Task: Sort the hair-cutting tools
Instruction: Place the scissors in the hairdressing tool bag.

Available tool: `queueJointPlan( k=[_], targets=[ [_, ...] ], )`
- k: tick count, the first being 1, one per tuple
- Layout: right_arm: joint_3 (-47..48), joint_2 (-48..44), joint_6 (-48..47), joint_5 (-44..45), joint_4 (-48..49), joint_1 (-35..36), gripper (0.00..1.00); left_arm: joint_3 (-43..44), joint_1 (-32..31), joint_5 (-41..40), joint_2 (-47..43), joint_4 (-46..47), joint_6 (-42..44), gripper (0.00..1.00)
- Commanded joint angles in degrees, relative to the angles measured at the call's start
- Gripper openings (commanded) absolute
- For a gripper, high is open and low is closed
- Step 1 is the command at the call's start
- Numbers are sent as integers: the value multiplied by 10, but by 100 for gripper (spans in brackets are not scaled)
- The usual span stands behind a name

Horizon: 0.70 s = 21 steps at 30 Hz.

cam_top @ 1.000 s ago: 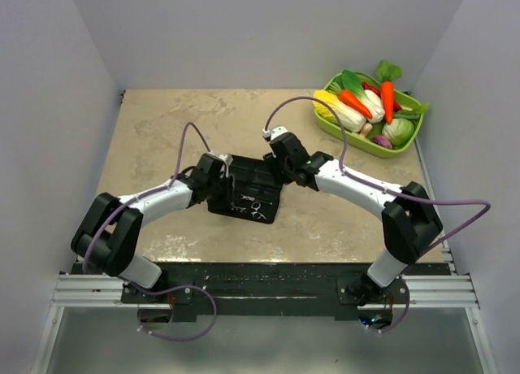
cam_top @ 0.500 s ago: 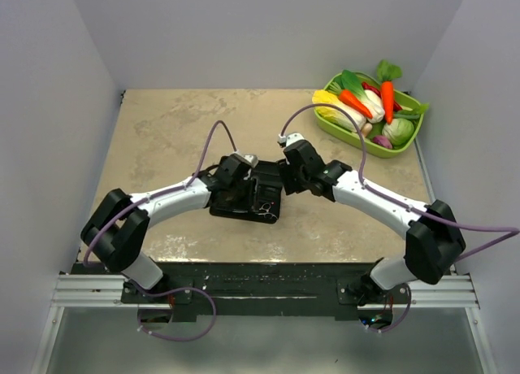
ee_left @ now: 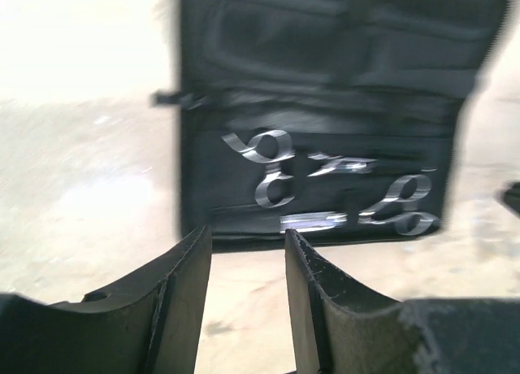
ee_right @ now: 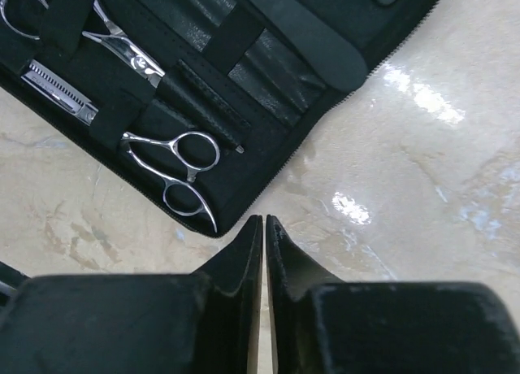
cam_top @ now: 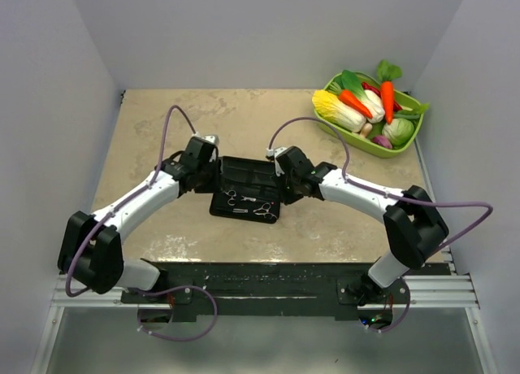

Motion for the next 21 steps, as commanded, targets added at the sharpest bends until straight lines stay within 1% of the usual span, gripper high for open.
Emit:
queueJointPlan(
  k=[1, 2, 6, 8, 9, 10, 14, 21],
  targets=[
    [1, 15, -2, -35, 26, 3, 0, -27, 26, -10, 13, -1, 32, 45],
    [1, 17, 0, -39, 30, 7, 0, -35, 28, -12, 19, 5, 32, 45],
    [9, 42, 8, -38, 35, 20, 0, -49, 35, -4, 38, 25, 28, 26],
    [13, 49, 14, -38, 42, 31, 0, -58, 36, -2, 50, 37, 26, 22],
    [14, 58, 19, -37, 43, 35, 0, -63, 37, -2, 54, 40, 25, 15],
    [15, 61, 22, -35, 45, 39, 0, -70, 38, -2, 57, 45, 24, 13],
    [19, 80, 33, -16, 50, 55, 0, -88, 39, -5, 77, 64, 26, 11],
    [18, 88, 45, 8, 52, 61, 0, -104, 42, -2, 102, 89, 32, 7]
  ],
)
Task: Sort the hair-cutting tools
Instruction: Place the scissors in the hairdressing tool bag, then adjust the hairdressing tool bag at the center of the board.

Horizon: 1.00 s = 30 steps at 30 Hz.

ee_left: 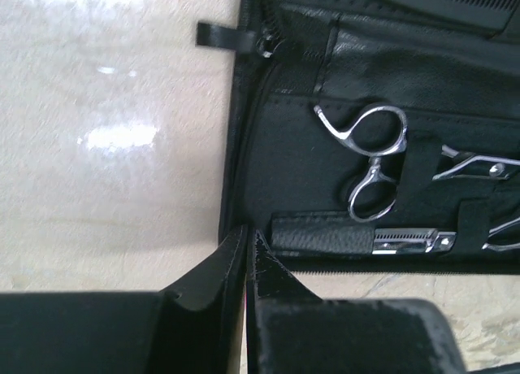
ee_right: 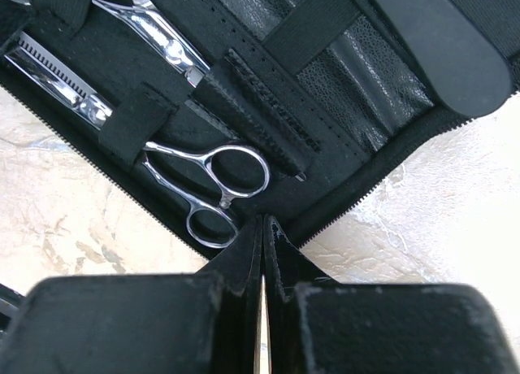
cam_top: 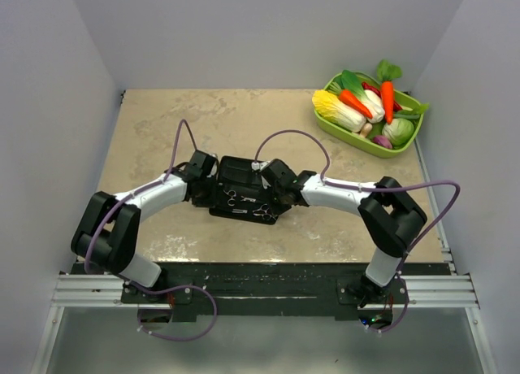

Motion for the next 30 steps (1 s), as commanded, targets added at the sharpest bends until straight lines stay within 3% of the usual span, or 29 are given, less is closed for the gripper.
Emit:
queueJointPlan(
  k=[1, 20, 26, 30],
  targets=[
    [19, 2, 16, 13, 14, 9, 0, -16, 5, 0, 26, 38, 12, 7],
    [55, 49, 36, 18, 39, 35, 0, -26, 5, 12, 23, 50, 14, 3],
    [60, 2, 13, 96, -28, 36, 0, 43, 5, 0, -15, -18, 12, 5],
    [52, -52, 5, 107, -61, 35, 0, 135, 5, -16, -39, -68, 12, 8]
  ],
)
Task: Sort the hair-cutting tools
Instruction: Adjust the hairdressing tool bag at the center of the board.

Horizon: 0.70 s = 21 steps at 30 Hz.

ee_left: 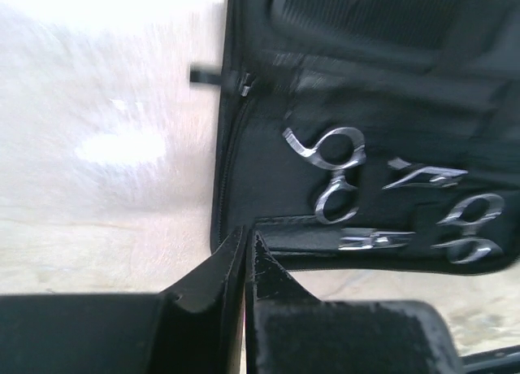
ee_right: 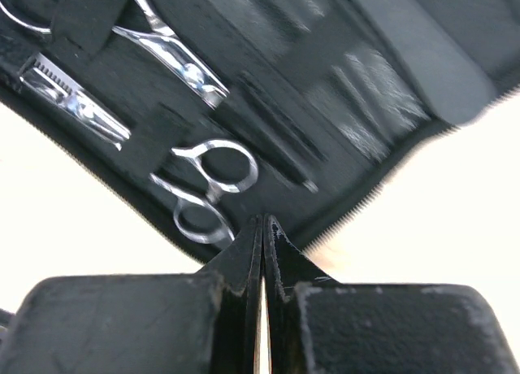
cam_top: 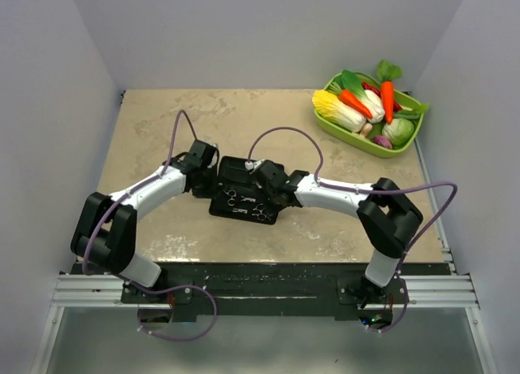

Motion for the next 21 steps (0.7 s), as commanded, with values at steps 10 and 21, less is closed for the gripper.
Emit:
queueJointPlan(
  k=[10, 21],
  targets=[
    [-86, -178, -6, -95, -30, 67, 0, 269, 26, -56, 65, -66, 37, 8],
    [-125, -166, -36, -155, 37, 130, 0, 439, 44, -34, 288, -7, 70, 0]
  ],
)
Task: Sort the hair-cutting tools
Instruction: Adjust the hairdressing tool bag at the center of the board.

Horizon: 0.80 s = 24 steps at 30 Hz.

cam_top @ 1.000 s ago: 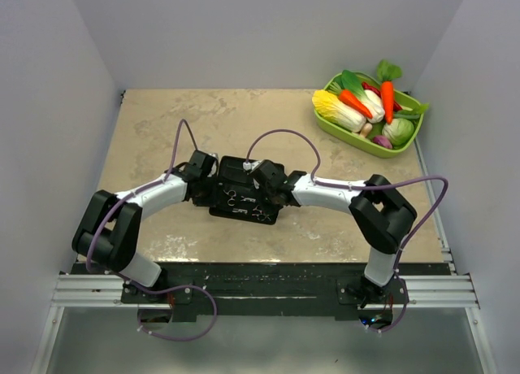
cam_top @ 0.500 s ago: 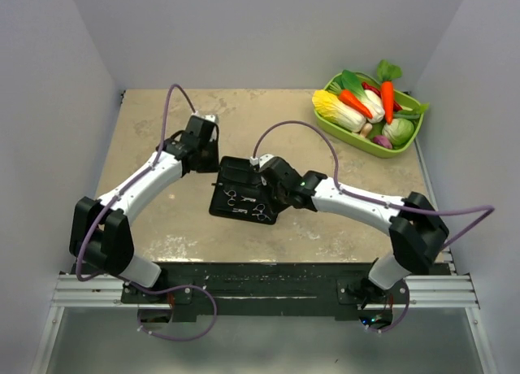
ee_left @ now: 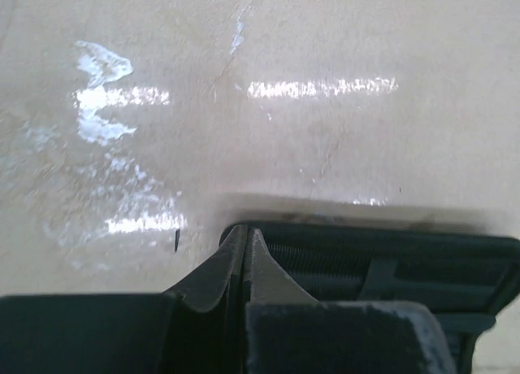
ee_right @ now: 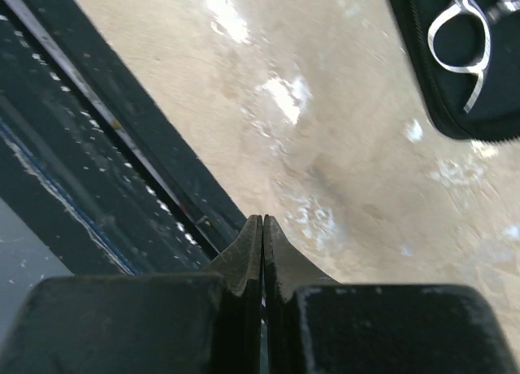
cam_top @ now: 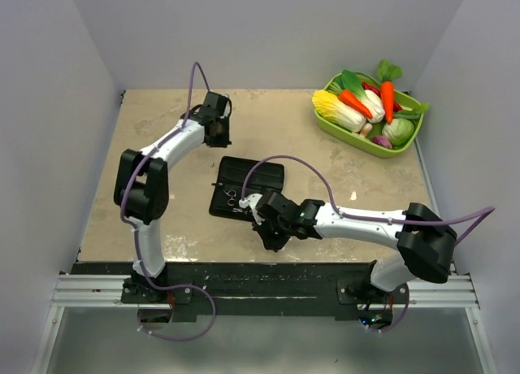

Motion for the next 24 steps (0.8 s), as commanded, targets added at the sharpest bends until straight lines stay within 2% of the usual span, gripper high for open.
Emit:
queueJointPlan(
  k=[1, 7, 13, 17, 24],
  targets=[
    [15, 12, -21, -24, 51, 19, 0, 52, 8, 16, 57, 50, 20, 0],
    [50, 86, -30, 23, 56, 24, 0, 87, 9, 27, 123, 81, 35, 0],
    [71, 143, 7, 95, 65, 22, 0, 86, 9, 35, 149, 75, 39, 0],
    [82, 176, 33, 133, 59, 9, 0, -8, 10, 32, 110, 87, 30, 0],
    [74, 185, 44, 163, 48, -57, 0, -147, 9, 30, 33, 99, 17, 0]
  ],
)
